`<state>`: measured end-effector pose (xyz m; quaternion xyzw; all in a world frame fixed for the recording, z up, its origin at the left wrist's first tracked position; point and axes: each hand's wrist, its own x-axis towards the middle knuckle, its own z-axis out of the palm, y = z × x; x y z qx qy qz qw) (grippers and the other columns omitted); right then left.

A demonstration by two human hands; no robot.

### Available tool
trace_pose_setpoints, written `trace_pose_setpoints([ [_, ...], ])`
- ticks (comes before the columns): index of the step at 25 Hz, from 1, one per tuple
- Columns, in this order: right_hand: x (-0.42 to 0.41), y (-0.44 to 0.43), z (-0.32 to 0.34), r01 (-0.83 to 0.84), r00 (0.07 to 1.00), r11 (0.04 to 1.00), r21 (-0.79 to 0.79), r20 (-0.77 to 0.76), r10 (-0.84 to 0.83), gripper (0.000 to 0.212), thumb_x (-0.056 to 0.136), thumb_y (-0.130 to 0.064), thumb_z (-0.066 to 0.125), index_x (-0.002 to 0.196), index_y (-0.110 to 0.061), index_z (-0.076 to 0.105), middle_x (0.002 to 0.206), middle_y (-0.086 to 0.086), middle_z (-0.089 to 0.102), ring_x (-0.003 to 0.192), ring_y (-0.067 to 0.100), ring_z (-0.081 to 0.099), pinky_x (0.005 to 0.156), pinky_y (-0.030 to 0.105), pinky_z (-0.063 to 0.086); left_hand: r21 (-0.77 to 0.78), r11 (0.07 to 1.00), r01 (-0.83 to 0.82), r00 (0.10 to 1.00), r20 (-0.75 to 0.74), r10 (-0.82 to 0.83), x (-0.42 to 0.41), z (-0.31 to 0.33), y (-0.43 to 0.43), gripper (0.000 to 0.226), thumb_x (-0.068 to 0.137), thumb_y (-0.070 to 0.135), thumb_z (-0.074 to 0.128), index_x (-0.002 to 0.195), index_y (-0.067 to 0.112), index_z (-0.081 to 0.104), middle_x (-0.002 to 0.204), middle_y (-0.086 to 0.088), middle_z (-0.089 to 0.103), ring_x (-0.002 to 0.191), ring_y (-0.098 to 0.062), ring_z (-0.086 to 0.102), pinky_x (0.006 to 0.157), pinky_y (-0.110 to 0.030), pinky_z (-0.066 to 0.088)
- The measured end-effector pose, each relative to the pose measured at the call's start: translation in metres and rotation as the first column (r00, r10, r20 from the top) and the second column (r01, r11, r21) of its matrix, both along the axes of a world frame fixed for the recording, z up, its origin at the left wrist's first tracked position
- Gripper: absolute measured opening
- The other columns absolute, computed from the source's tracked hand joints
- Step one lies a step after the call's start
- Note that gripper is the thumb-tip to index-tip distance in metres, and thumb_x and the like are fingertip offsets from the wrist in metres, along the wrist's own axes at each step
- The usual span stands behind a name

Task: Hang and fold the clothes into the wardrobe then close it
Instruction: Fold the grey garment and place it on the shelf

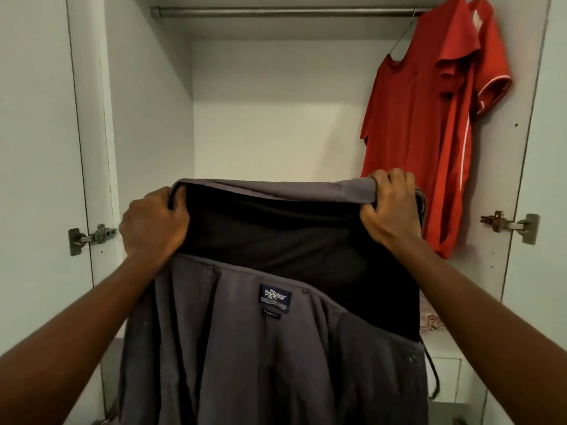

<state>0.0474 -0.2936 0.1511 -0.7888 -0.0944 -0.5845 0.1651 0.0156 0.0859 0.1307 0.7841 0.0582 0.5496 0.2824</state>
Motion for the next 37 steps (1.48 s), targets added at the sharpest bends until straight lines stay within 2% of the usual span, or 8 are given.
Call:
trace_pose_setpoints([
  [11, 0.273, 0.073, 0.003, 0.066, 0.954, 0.900, -0.430, -0.238, -0.183, 0.056, 0.081, -0.043, 0.036, 0.120, -0.008, 0.055, 0.118, 0.018, 0.052, 0.118, 0.036, 0.042, 0.090, 0.051, 0.046, -0.372, 0.928, 0.024, 0.967, -0.225, -0.116, 0.265, -0.079, 0.048, 0.052, 0.101, 0.056, 0.044, 0.087, 0.011, 0.067, 0.101, -0.024, 0.069, 0.097, -0.047, 0.064, 0.088, -0.050, 0.051],
  [16, 0.399, 0.124, -0.064, -0.016, 0.802, 0.957, -0.291, -0.575, -0.162, 0.041, 0.095, -0.036, 0.042, 0.123, -0.009, 0.056, 0.122, 0.022, 0.055, 0.122, 0.039, 0.043, 0.095, 0.049, 0.042, -0.541, 0.837, 0.076, 0.895, -0.334, -0.297, 0.362, -0.154, 0.048, 0.048, 0.100, 0.053, 0.049, 0.081, 0.011, 0.064, 0.097, -0.019, 0.069, 0.095, -0.040, 0.064, 0.084, -0.044, 0.048],
  [19, 0.446, 0.134, -0.141, -0.144, 0.573, 0.953, -0.266, -0.808, -0.139, 0.038, 0.095, -0.034, 0.052, 0.128, -0.015, 0.055, 0.126, 0.017, 0.052, 0.125, 0.037, 0.044, 0.101, 0.047, 0.043, -0.524, 0.842, 0.131, 0.818, -0.422, -0.390, 0.390, -0.211, 0.048, 0.045, 0.100, 0.045, 0.054, 0.069, 0.013, 0.059, 0.080, -0.011, 0.066, 0.081, -0.035, 0.064, 0.076, -0.042, 0.049],
  [23, 0.448, 0.129, -0.192, -0.293, 0.306, 0.943, -0.158, -0.950, -0.064, 0.043, 0.093, -0.035, 0.068, 0.133, -0.021, 0.058, 0.132, 0.011, 0.055, 0.123, 0.028, 0.054, 0.096, 0.033, 0.042, -0.484, 0.863, 0.143, 0.742, -0.525, -0.417, 0.396, -0.258, 0.049, 0.045, 0.099, 0.042, 0.057, 0.067, 0.011, 0.056, 0.065, -0.007, 0.061, 0.066, -0.030, 0.061, 0.065, -0.038, 0.045],
  [28, 0.365, 0.087, -0.203, -0.210, 0.536, 0.967, 0.143, -0.811, 0.236, 0.029, 0.096, -0.035, 0.067, 0.124, -0.029, 0.062, 0.120, -0.004, 0.057, 0.110, 0.013, 0.057, 0.089, 0.026, 0.041, -0.361, 0.913, 0.188, 0.696, -0.607, -0.383, 0.390, -0.267, 0.043, 0.033, 0.098, 0.045, 0.059, 0.086, 0.015, 0.062, 0.083, -0.006, 0.067, 0.083, -0.031, 0.064, 0.078, -0.043, 0.052],
  [31, 0.311, 0.039, -0.217, 0.022, 0.536, 0.996, 0.086, -0.842, 0.061, 0.028, 0.094, -0.043, 0.066, 0.117, -0.026, 0.064, 0.114, -0.003, 0.065, 0.104, 0.017, 0.063, 0.082, 0.030, 0.044, -0.265, 0.936, 0.230, 0.577, -0.738, -0.351, 0.377, -0.261, 0.049, 0.036, 0.095, 0.051, 0.063, 0.108, 0.018, 0.059, 0.102, -0.009, 0.066, 0.101, -0.038, 0.064, 0.085, -0.042, 0.048],
  [35, 0.255, -0.011, -0.250, 0.270, 0.252, 0.955, -0.125, -0.948, -0.195, 0.048, 0.092, -0.056, 0.062, 0.125, -0.021, 0.061, 0.125, 0.005, 0.064, 0.115, 0.025, 0.060, 0.090, 0.035, 0.048, 0.072, 0.988, 0.133, 0.424, -0.906, 0.009, 0.345, -0.257, 0.081, 0.062, 0.081, 0.081, 0.057, 0.109, 0.026, 0.060, 0.107, -0.007, 0.068, 0.098, -0.034, 0.065, 0.089, -0.048, 0.052],
  [37, 0.238, -0.018, -0.266, 0.263, 0.171, 0.942, -0.207, -0.951, -0.257, 0.043, 0.091, -0.057, 0.061, 0.117, -0.023, 0.060, 0.122, 0.004, 0.064, 0.110, 0.025, 0.060, 0.084, 0.035, 0.049, 0.059, 0.993, 0.099, 0.368, -0.930, 0.019, 0.326, -0.255, 0.092, 0.062, 0.079, 0.081, 0.059, 0.105, 0.025, 0.062, 0.101, -0.003, 0.067, 0.092, -0.029, 0.063, 0.089, -0.046, 0.053],
])
